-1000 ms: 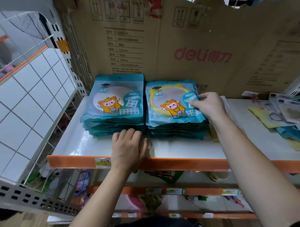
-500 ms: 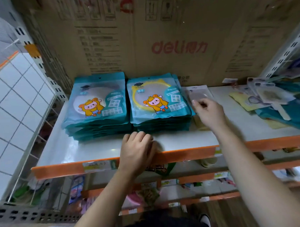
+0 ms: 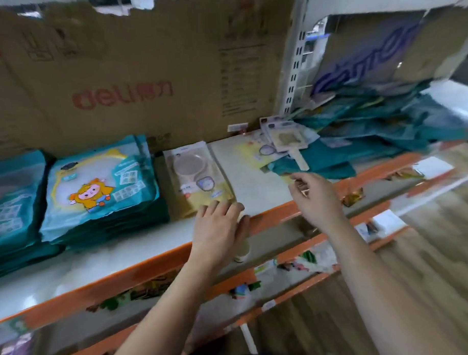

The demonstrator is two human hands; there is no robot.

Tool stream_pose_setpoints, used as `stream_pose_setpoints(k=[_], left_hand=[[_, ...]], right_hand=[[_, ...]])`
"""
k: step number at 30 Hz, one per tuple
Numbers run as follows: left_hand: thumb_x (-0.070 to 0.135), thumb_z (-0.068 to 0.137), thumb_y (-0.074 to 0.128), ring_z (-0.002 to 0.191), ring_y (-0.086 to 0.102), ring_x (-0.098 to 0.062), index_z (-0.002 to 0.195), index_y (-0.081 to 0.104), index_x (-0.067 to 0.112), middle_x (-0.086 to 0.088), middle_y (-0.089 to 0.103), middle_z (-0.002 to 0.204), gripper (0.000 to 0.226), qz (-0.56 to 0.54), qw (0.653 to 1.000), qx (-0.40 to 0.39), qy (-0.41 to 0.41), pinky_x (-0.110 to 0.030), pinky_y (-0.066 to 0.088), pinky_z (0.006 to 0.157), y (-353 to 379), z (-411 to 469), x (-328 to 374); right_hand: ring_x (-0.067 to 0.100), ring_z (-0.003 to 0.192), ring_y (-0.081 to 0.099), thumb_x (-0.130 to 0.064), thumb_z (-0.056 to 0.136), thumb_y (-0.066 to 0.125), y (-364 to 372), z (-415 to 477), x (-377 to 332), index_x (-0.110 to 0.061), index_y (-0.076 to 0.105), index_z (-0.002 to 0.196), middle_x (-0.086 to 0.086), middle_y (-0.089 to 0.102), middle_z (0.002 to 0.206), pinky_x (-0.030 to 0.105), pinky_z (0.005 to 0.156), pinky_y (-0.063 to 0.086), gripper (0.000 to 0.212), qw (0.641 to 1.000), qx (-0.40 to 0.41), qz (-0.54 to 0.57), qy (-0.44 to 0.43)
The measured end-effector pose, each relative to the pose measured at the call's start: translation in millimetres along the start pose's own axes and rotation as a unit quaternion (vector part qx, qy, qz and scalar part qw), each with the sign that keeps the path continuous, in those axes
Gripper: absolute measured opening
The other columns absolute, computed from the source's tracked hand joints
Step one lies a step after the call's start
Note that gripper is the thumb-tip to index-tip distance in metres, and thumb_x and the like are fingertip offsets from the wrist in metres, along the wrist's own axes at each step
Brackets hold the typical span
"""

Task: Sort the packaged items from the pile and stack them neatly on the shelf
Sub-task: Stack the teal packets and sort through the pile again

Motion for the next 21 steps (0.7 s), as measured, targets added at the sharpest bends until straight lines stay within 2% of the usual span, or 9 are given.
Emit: stream_pose_setpoints(k=[4, 7, 10, 13, 16, 21], left_hand=[[0.04, 0.093, 0.039, 0.083, 0.062, -0.024, 0.099, 0.064, 0.022, 0.002, 0.065, 0.092, 0.032, -0.018, 0.999, -0.015, 0.032, -0.038, 0.047, 0.072, 31, 44, 86], [0.041, 0.096, 0.037, 0.092, 0.06, -0.024, 0.103, 0.062, 0.022, 0.001, 0.065, 0.1, 0.032, -0.024, 0.999, -0.026, 0.041, -0.039, 0.044, 0.079, 50, 71, 148], [0.04, 0.097, 0.037, 0.101, 0.061, -0.025, 0.109, 0.061, 0.022, -0.001, 0.066, 0.109, 0.033, -0.036, 0.998, -0.028, 0.041, -0.04, 0.046, 0.087, 66, 96, 199], [0.039, 0.096, 0.041, 0.099, 0.062, -0.026, 0.108, 0.062, 0.02, -0.003, 0.067, 0.106, 0.031, -0.051, 0.997, -0.019, 0.046, -0.041, 0.047, 0.087, 79, 119, 237], [0.038, 0.097, 0.047, 0.098, 0.062, -0.025, 0.11, 0.064, 0.02, -0.003, 0.067, 0.105, 0.028, -0.067, 0.996, -0.026, 0.055, -0.042, 0.046, 0.089, 96, 144, 269], [0.035, 0.094, 0.049, 0.09, 0.06, -0.027, 0.105, 0.063, 0.017, -0.005, 0.065, 0.1, 0.026, -0.088, 0.991, 0.02, 0.095, -0.041, 0.046, 0.081, 117, 195, 314]], right_hand=[[0.019, 0.097, 0.062, -0.025, 0.095, 0.058, -55, 2, 74, -0.013, 0.063, 0.122, 0.004, 0.065, 0.109, 0.032, 0.084, 0.049, 0.029, 1.0, 0.004, -0.023, 0.015], [0.02, 0.095, 0.063, -0.023, 0.095, 0.059, -94, 3, 121, -0.01, 0.066, 0.118, 0.007, 0.068, 0.108, 0.029, 0.083, 0.049, 0.027, 0.999, 0.005, -0.032, 0.01], [0.017, 0.096, 0.061, -0.019, 0.095, 0.059, -129, 4, 160, -0.012, 0.066, 0.118, 0.004, 0.066, 0.109, 0.019, 0.079, 0.041, 0.025, 0.999, 0.004, -0.039, 0.011], [0.012, 0.098, 0.057, -0.022, 0.096, 0.057, -155, 11, 195, -0.014, 0.063, 0.123, 0.001, 0.063, 0.113, 0.017, 0.082, 0.04, 0.029, 0.999, 0.0, -0.029, 0.032], [0.014, 0.1, 0.059, -0.02, 0.095, 0.058, -176, 23, 226, -0.014, 0.064, 0.122, 0.001, 0.064, 0.114, 0.027, 0.09, 0.047, 0.028, 0.999, 0.018, -0.013, 0.047], [0.011, 0.093, 0.058, -0.019, 0.094, 0.058, -206, 53, 270, -0.014, 0.065, 0.121, 0.0, 0.065, 0.11, 0.025, 0.086, 0.047, 0.028, 0.997, 0.041, -0.018, 0.056]])
Point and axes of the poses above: each hand's wrist, its own z-axis towards the middle knuckle, its own y-axis out of the palm, x = y × z, the point moved 7 cm from there along z, towards the middle knuckle
